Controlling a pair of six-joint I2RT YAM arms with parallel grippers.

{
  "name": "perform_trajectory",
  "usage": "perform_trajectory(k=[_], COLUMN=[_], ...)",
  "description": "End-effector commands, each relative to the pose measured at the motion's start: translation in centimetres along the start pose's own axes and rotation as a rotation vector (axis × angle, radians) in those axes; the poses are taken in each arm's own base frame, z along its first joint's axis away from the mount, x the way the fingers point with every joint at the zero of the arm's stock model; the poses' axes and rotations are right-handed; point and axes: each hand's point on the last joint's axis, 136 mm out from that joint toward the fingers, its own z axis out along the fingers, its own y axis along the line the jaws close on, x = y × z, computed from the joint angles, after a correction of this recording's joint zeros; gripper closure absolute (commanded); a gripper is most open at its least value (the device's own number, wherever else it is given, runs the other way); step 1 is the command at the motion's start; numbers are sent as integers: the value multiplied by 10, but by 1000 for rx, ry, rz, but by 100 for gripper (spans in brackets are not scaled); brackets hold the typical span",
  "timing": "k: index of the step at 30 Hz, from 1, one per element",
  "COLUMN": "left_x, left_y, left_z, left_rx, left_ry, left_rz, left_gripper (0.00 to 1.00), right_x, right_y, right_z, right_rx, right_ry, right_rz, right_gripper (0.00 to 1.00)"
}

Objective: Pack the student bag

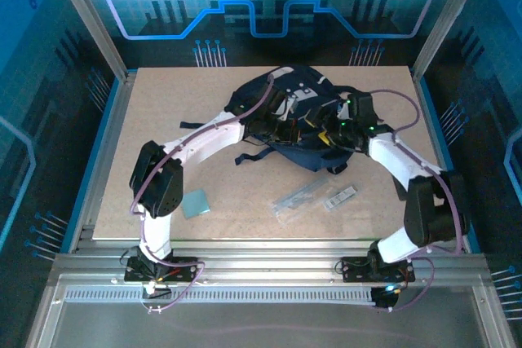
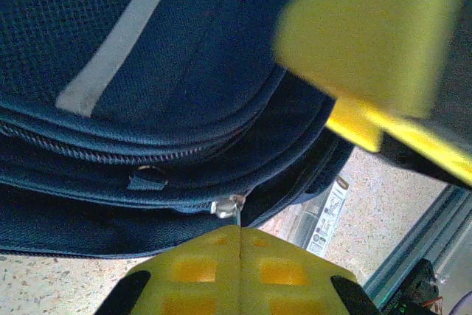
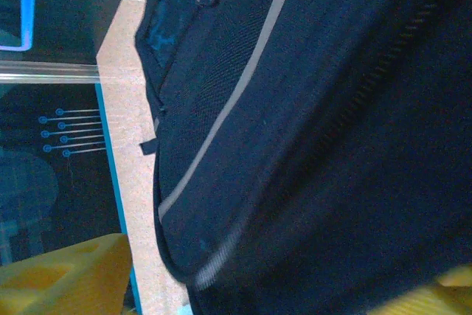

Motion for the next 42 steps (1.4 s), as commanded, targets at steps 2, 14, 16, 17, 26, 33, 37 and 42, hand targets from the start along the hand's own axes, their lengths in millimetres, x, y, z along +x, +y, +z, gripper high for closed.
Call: perform_trajectory(k=[2,14,16,17,26,33,37,42], left_x=[1,42,38,33,30,39,38,38], left_y=[-17,58,51,45,14,36,42,53], left_z=[-11,-3,2,3,22,51,59,53], left_rx=[63,-60,-8,24,29,-70,-102,-174], left_ry=[-31,32,5,-17,-30,24,33,27], left_rz=[28,-69,-109,-123,-107,-146,-145,-126], left_gripper=[100,78,57,53,46,52,57,49], right_x=[-3,-8,-8,-6,-5,-3,-4,-7], right_y=[17,27,30,30,24,26,28,30], right_z=[28,14,15,15,19,19,16,13], right_rx=[-50,-55,-54,-53,-45,-61,-64,-65], right_ry=[-2,-65,-65,-62,-60,-57,-67,-80], right_rz=[15,-12,-15,-15,2,14,13,6], right_gripper=[81,100,100,100,100,100,100,100])
